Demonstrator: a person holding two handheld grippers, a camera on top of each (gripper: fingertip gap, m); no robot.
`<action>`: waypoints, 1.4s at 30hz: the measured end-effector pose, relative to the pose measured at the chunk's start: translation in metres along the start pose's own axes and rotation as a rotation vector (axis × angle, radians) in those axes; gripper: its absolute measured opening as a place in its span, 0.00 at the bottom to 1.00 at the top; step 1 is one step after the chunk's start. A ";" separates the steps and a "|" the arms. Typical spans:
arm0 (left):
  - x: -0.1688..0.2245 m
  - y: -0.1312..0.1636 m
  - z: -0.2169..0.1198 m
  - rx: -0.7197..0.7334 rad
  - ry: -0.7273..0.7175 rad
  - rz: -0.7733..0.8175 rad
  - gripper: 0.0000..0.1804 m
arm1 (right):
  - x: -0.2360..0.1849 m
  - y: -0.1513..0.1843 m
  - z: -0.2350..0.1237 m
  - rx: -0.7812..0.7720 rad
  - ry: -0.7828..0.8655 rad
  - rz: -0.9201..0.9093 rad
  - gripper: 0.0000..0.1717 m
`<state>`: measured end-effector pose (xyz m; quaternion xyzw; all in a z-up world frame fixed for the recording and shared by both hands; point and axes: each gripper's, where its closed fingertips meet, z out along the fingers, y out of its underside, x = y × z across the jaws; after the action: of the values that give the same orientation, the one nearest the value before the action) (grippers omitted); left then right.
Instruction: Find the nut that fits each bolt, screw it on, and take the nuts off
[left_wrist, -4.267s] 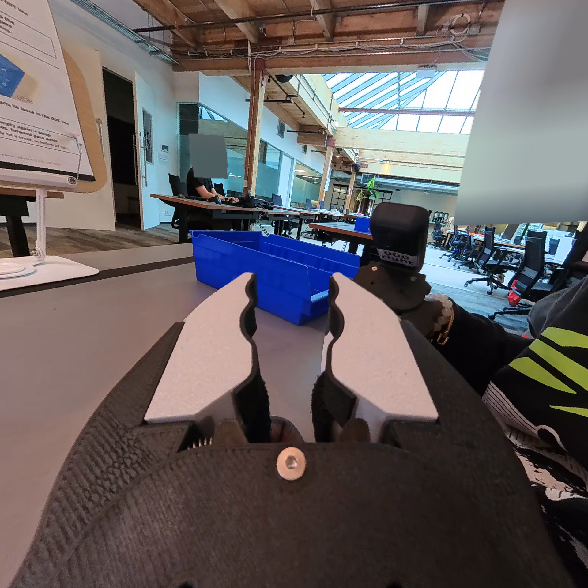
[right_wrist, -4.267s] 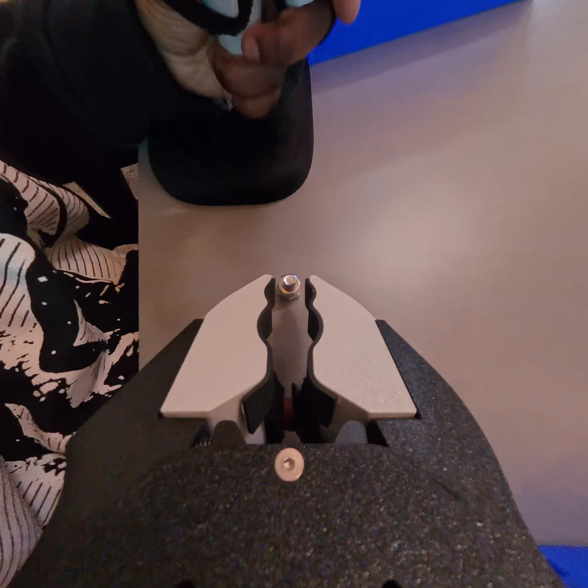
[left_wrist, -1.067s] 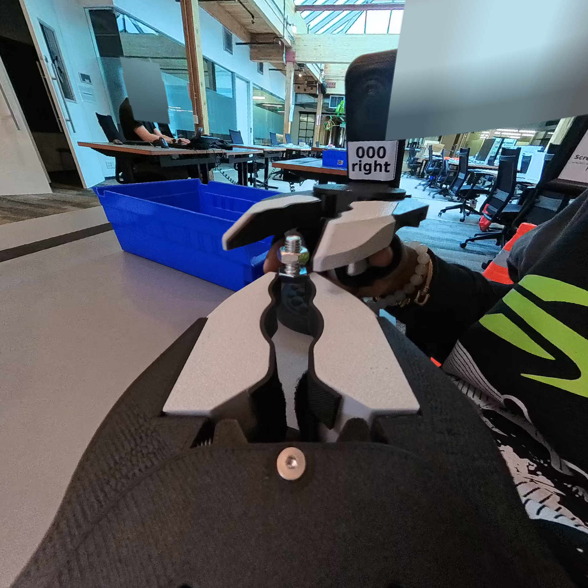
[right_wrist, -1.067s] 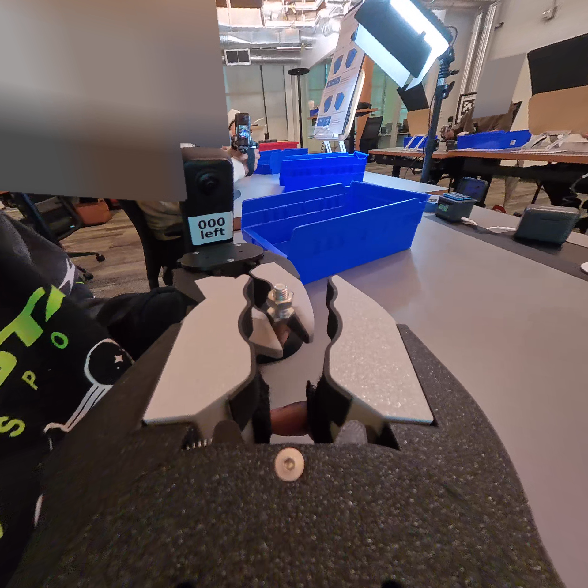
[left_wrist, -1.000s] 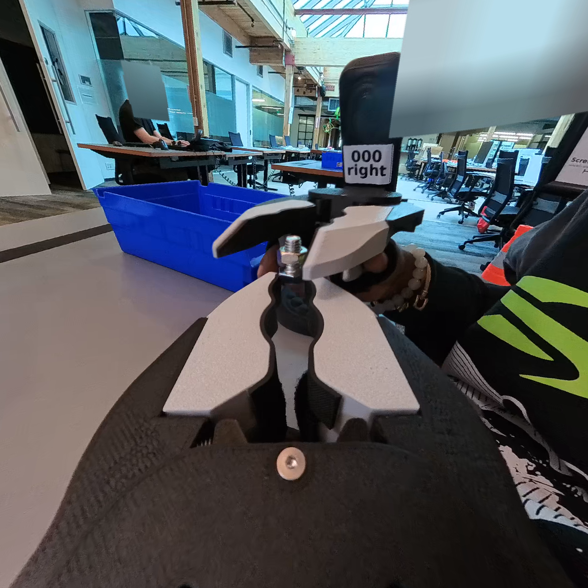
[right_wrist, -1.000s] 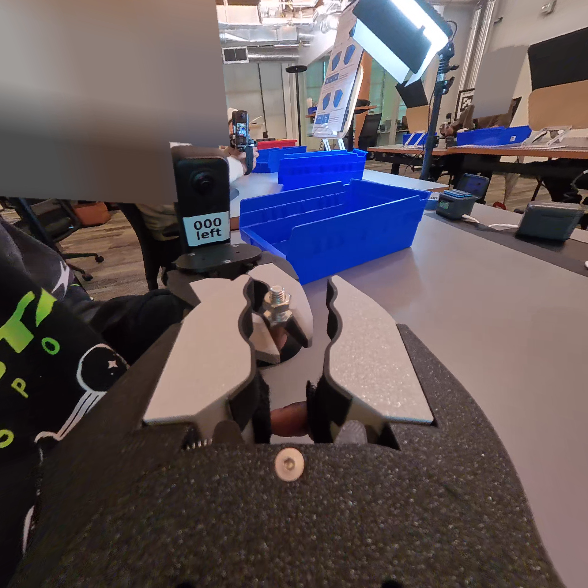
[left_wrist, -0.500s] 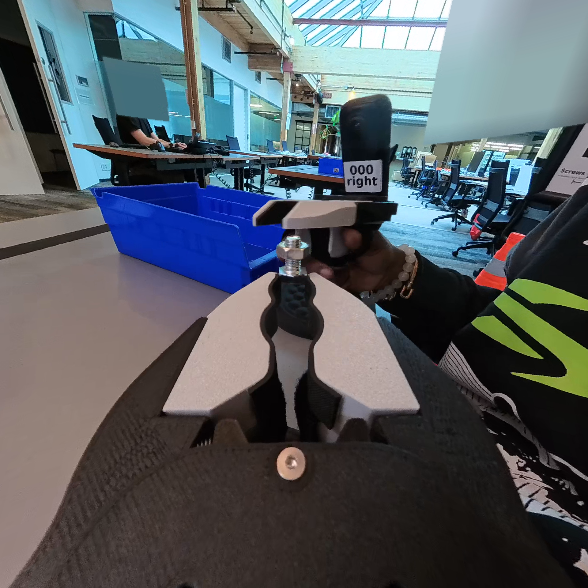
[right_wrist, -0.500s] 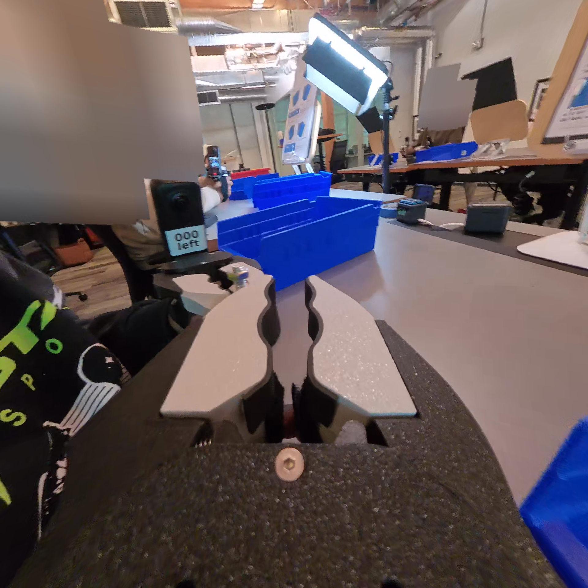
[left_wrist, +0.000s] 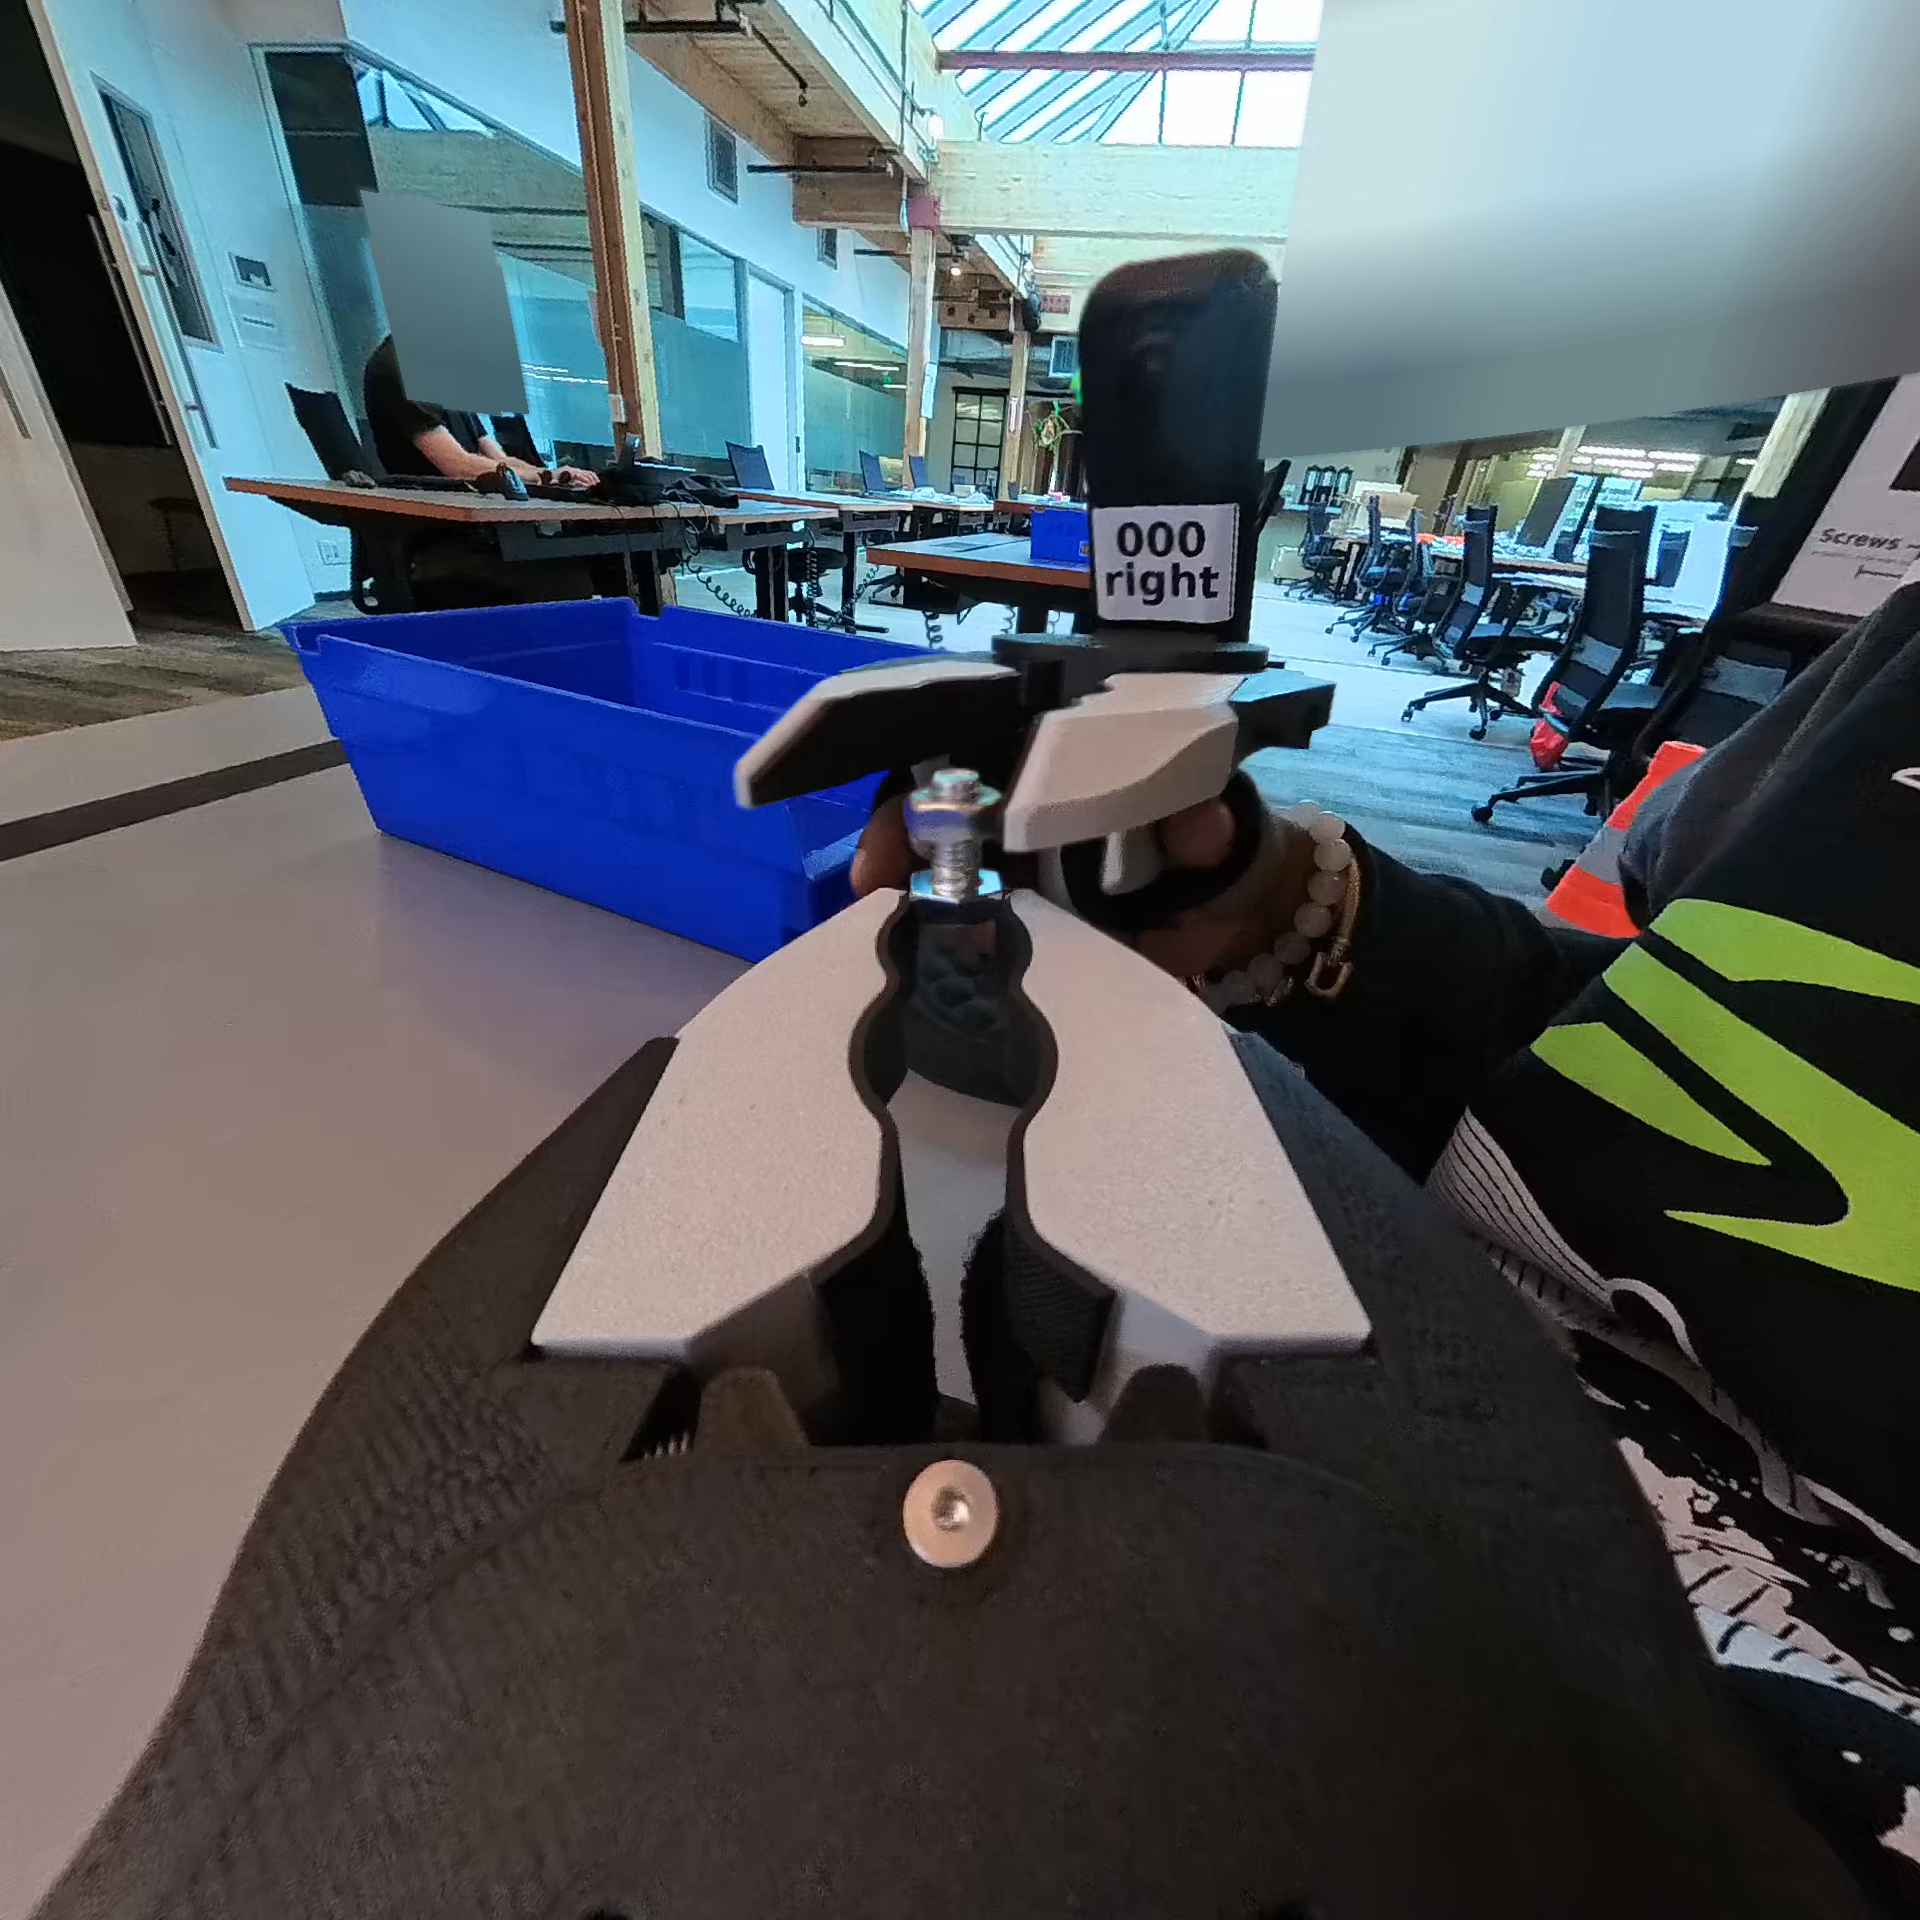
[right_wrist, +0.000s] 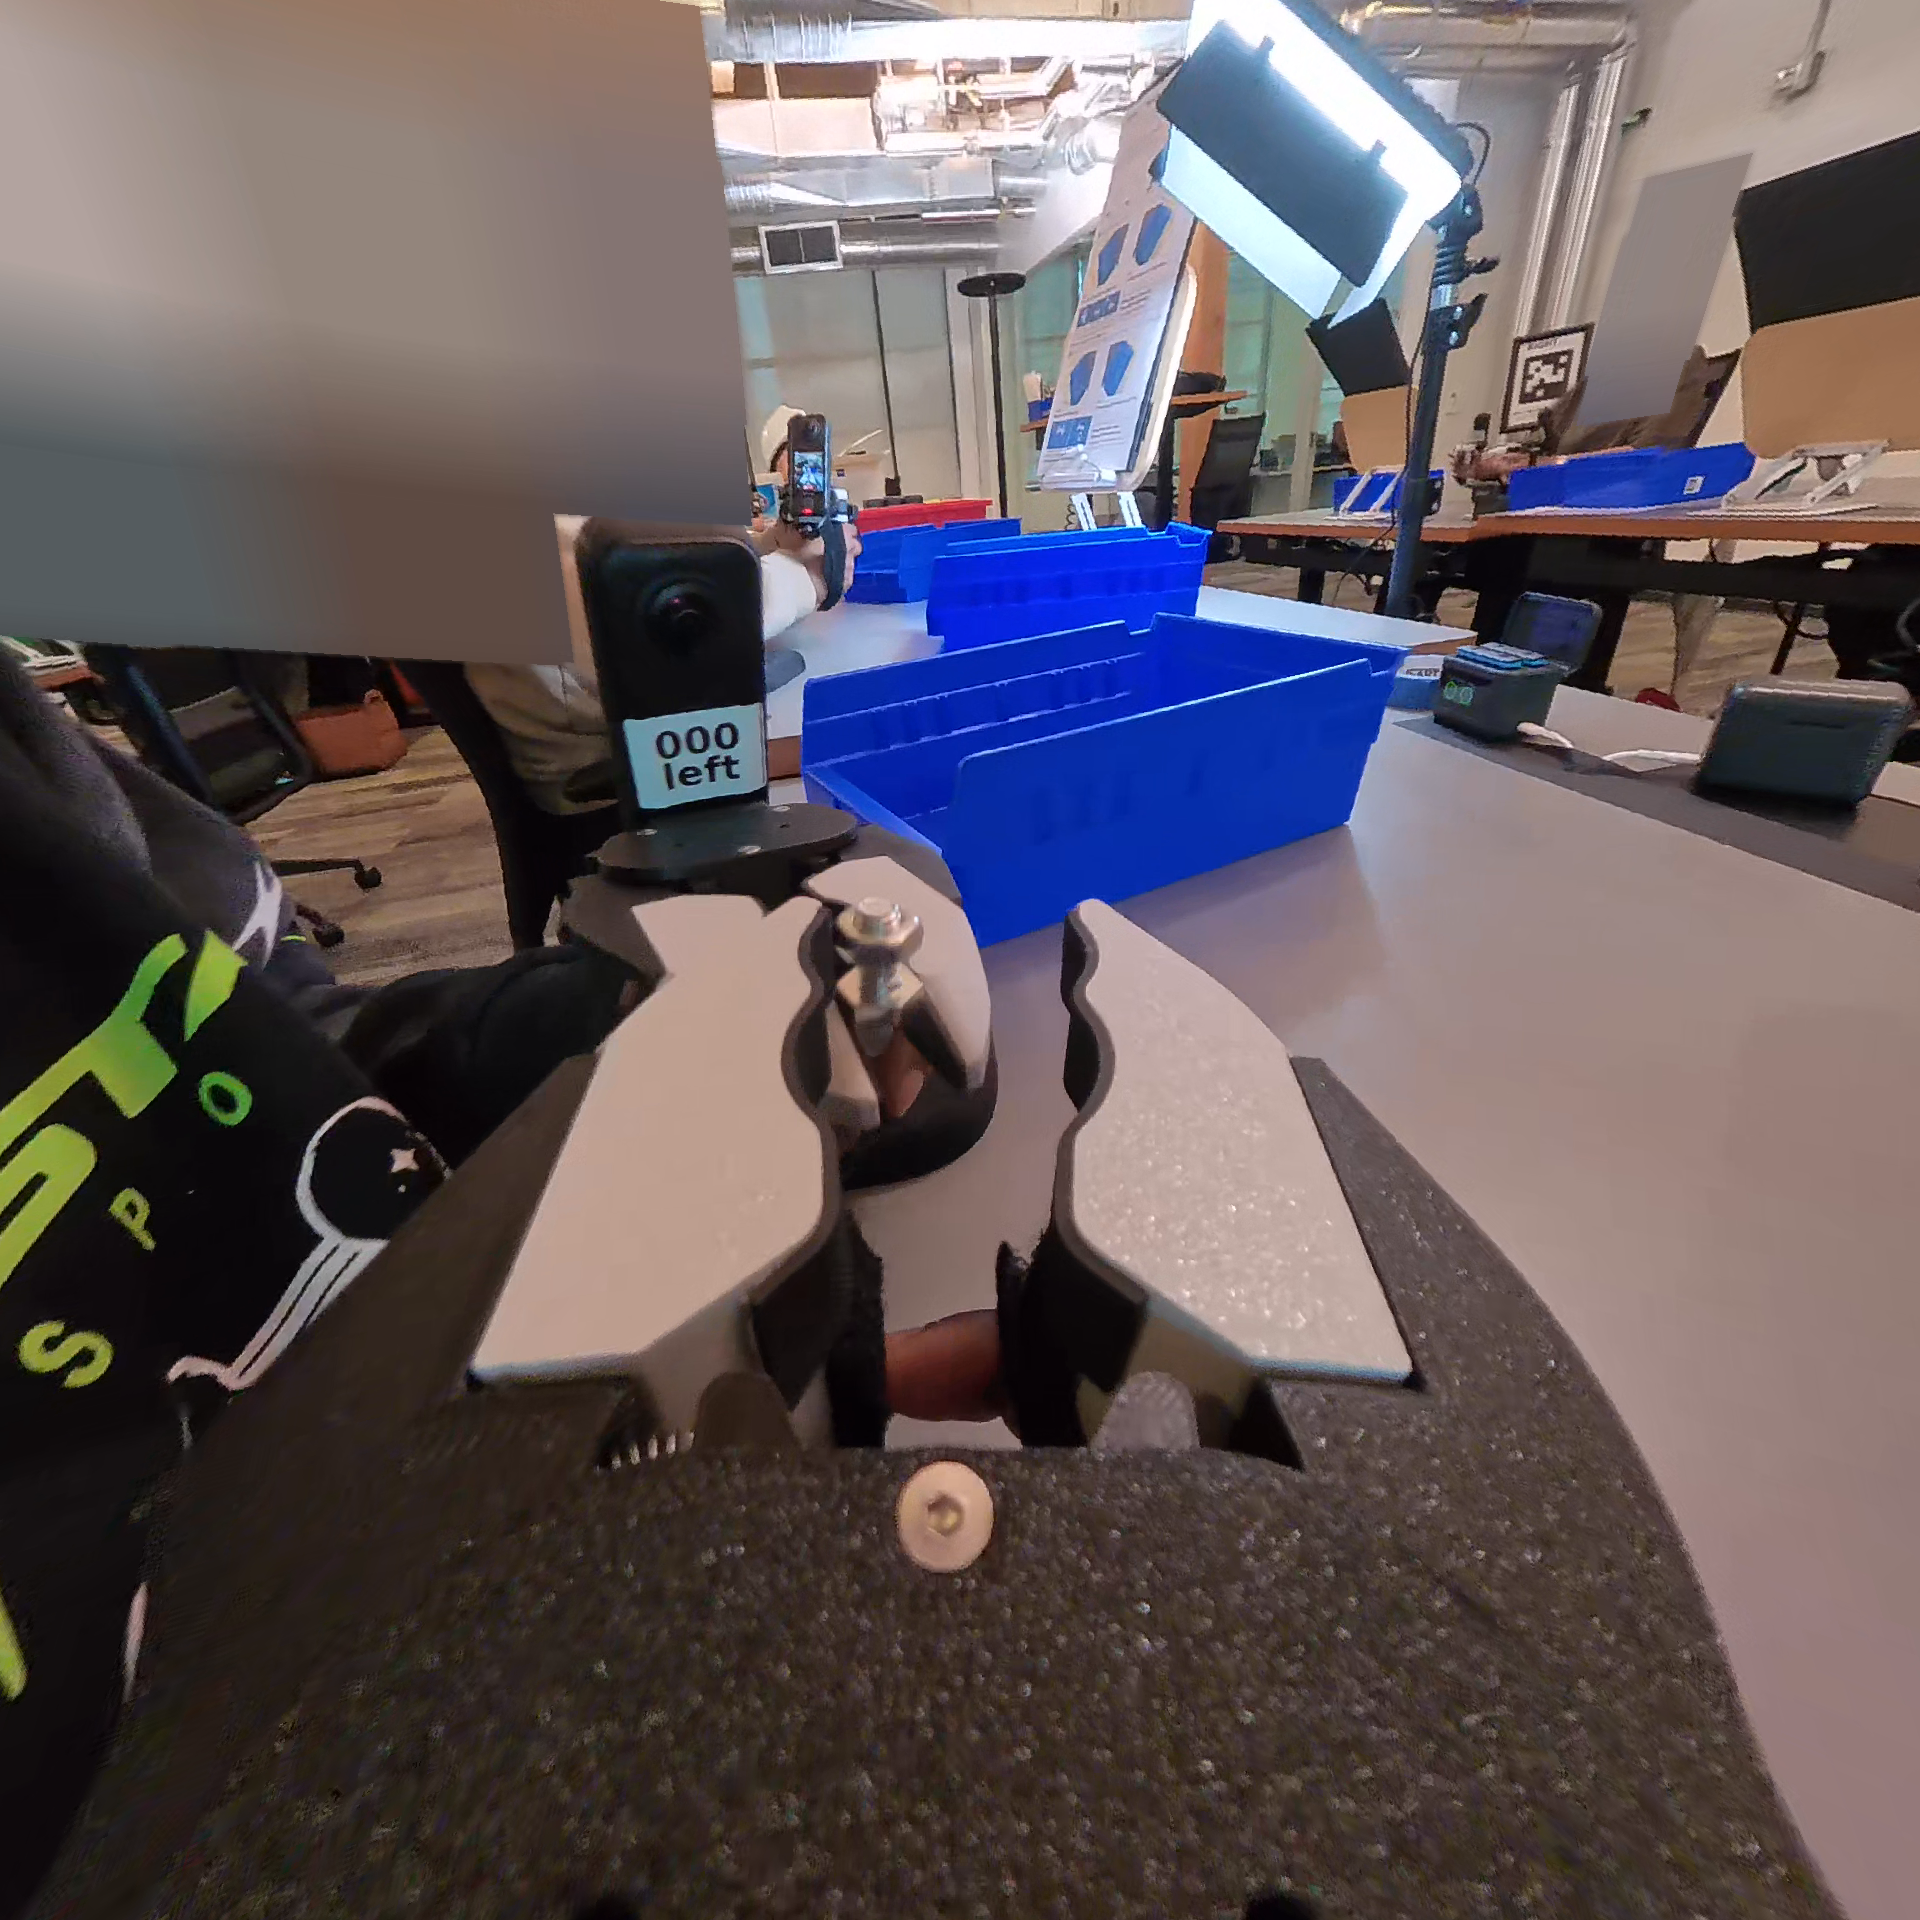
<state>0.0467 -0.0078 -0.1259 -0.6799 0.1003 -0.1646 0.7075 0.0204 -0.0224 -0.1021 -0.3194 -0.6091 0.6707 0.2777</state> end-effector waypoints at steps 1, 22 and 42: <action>-0.001 0.000 0.000 0.003 -0.002 -0.004 0.08 | 0.002 -0.001 -0.006 0.007 0.002 -0.001 0.23; 0.002 0.002 0.000 -0.013 0.004 0.015 0.08 | -0.004 0.001 0.010 0.012 -0.010 0.002 0.24; 0.002 0.002 0.000 -0.014 0.003 0.018 0.08 | -0.011 -0.005 0.007 0.032 -0.040 -0.018 0.22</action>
<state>0.0491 -0.0081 -0.1281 -0.6835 0.1088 -0.1586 0.7041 0.0221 -0.0341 -0.0963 -0.2959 -0.6066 0.6842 0.2764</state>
